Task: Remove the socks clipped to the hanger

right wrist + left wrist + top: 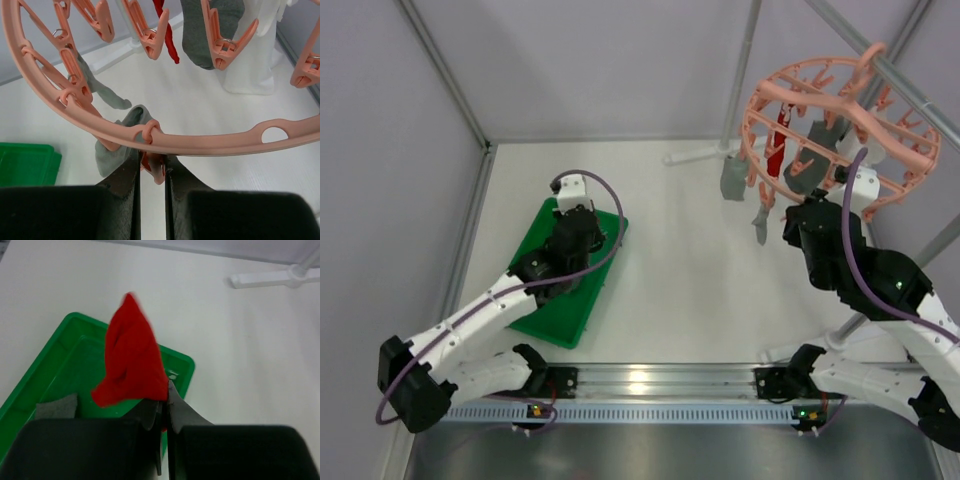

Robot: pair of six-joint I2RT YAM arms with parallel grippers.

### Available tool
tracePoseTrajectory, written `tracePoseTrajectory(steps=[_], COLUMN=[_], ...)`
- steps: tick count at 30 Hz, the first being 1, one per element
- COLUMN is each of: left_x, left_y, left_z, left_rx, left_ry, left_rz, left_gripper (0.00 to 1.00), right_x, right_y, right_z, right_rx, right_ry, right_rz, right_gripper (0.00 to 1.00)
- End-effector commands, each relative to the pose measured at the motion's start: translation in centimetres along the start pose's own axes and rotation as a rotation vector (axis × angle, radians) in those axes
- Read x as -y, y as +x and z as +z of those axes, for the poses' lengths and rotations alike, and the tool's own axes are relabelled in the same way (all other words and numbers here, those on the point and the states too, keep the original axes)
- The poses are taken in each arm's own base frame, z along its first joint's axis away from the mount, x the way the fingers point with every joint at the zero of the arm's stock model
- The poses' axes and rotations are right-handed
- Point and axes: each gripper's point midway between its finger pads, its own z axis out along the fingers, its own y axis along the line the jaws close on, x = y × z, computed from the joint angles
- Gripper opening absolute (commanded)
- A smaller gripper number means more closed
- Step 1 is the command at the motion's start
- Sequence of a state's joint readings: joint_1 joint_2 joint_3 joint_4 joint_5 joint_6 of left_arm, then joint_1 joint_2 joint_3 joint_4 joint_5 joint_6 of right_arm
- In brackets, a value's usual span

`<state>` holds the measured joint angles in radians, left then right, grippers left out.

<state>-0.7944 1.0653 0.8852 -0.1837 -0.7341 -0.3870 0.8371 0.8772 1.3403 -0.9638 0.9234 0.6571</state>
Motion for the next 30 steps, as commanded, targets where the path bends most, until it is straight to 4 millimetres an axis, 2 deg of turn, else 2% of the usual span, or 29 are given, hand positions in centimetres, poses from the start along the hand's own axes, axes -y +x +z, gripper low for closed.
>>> tracePoseTrajectory(steps=[1, 2, 9, 10, 11, 14, 16, 18, 19, 22, 24, 25, 26, 27, 28, 29, 30], left_x=[-2.8, -4.1, -8.4, -8.6, -8.6, -7.7, -5.0, -1.1, 2.3, 9.2, 11.2, 13.0, 14.4, 15.5, 17.9, 19.8, 21.0], left_y=[4.7, 5.2, 8.3, 8.3, 8.3, 6.9, 4.2, 2.0, 0.4, -1.7, -2.9, -2.4, -3.9, -4.2, -3.3, -4.5, -4.4], left_z=[1.4, 1.9, 2.7, 2.7, 2.7, 2.7, 2.9, 2.5, 2.1, -0.1, -0.6, -0.8, -1.3, -1.8, -2.9, -4.6, -5.6], left_rx=[-0.179, -0.205, -0.254, -0.249, -0.247, -0.218, -0.167, -0.105, -0.050, 0.050, 0.087, 0.069, 0.101, 0.112, 0.107, 0.157, 0.173], left_ry=[-0.014, -0.043, -0.195, -0.203, -0.208, -0.182, -0.071, 0.095, 0.248, 0.552, 0.617, 0.675, 0.712, 0.746, 0.826, 0.921, 0.967], left_rz=[-0.018, -0.031, -0.099, -0.104, -0.118, -0.162, -0.193, -0.121, -0.125, -0.103, -0.111, -0.101, -0.110, -0.106, -0.070, -0.068, -0.055], left_gripper=[0.00, 0.00, 0.01, 0.29, 0.98, 0.99, 0.99, 0.99, 0.99, 0.99, 0.99, 0.98, 0.99, 0.98, 0.99, 0.98, 0.99], right_x=[-1.2, -1.2, -0.6, -0.6, -0.6, -0.5, -0.5, -0.3, -0.3, -0.1, 0.0, 0.1, 0.1, 0.1, 0.2, 0.1, 0.2], right_y=[0.5, 0.5, 0.2, 0.2, 0.3, 0.3, 0.3, 0.3, 0.3, 0.2, 0.1, 0.2, 0.3, 0.3, 0.4, 0.4, 0.3], right_z=[0.0, 0.0, -0.4, -0.4, -0.4, -0.4, -0.5, -0.7, -0.8, -1.1, -1.3, -1.3, -1.4, -1.5, -1.4, -1.5, -1.6], right_rx=[-0.014, -0.015, -0.003, -0.004, -0.006, -0.009, -0.013, -0.013, -0.014, -0.021, -0.026, -0.033, -0.037, -0.040, -0.042, -0.045, -0.044], right_ry=[-0.048, -0.052, -0.051, -0.050, -0.052, -0.052, -0.057, -0.057, -0.062, -0.068, -0.072, -0.069, -0.071, -0.075, -0.072, -0.075, -0.076], right_rz=[-0.014, -0.018, -0.017, -0.020, -0.022, -0.023, -0.019, -0.013, -0.009, -0.007, -0.007, -0.010, -0.011, -0.010, -0.013, -0.011, -0.010], right_gripper=[0.00, 0.00, 0.00, 0.00, 0.00, 0.00, 0.00, 0.00, 0.00, 0.00, 0.00, 0.00, 0.00, 0.00, 0.00, 0.00, 0.00])
